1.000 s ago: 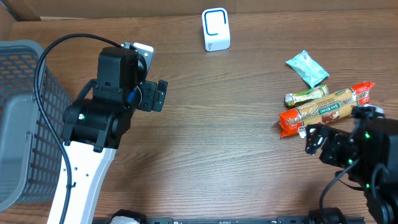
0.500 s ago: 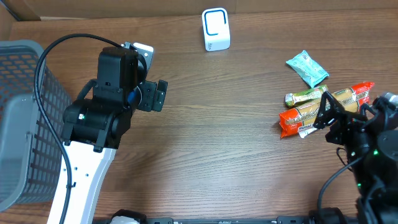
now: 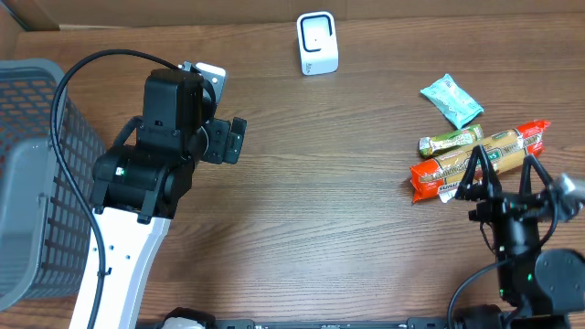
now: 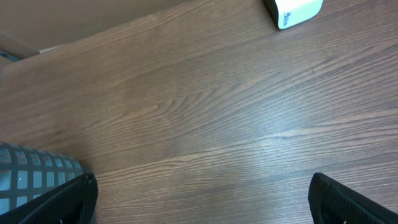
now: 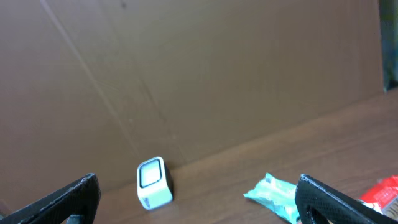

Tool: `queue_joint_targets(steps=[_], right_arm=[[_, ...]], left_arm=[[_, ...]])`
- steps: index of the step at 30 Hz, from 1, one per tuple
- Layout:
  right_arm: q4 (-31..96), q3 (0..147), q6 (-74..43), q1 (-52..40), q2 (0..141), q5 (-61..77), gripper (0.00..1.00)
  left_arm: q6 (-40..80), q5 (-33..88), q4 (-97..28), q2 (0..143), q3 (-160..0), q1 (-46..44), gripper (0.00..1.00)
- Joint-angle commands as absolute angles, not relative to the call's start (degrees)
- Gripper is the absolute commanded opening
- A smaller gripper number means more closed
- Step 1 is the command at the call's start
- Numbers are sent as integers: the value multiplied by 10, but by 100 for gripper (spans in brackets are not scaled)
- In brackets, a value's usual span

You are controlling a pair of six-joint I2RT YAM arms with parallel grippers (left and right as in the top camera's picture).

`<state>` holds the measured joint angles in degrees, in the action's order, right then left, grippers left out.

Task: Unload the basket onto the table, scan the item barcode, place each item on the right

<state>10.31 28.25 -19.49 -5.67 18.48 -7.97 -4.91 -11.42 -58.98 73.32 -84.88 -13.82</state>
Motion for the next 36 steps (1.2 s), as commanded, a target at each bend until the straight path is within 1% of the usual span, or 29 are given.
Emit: queue_joint_targets(steps=[1, 8, 11, 15, 21, 28, 32, 35, 36], right_arm=[[72, 233, -195, -58, 137, -85, 100], [-3, 122, -195, -67, 45, -86, 100], [-61, 71, -200, -68, 15, -85, 100], [-102, 37, -199, -69, 1, -85, 100], [-116, 3, -199, -71, 1, -86, 100], [-80, 4, -199, -72, 1, -90, 100], [-22, 4, -199, -72, 1, -90, 100], [44, 5, -198, -72, 2, -89, 100], [38, 5, -199, -72, 4, -90, 100]], left_arm=[[-58, -120, -589, 735, -853, -139, 100], [-58, -120, -589, 735, -853, -139, 100], [-58, -120, -589, 735, -853, -139, 100], [-58, -120, -589, 735, -853, -139, 100], [-58, -120, -589, 735, -853, -139, 100], [-58, -120, -589, 735, -853, -139, 99], [-58, -120, -589, 735, -853, -139, 99], [-58, -120, -589, 735, -853, -139, 100], [-58, -120, -589, 735, -853, -139, 99]])
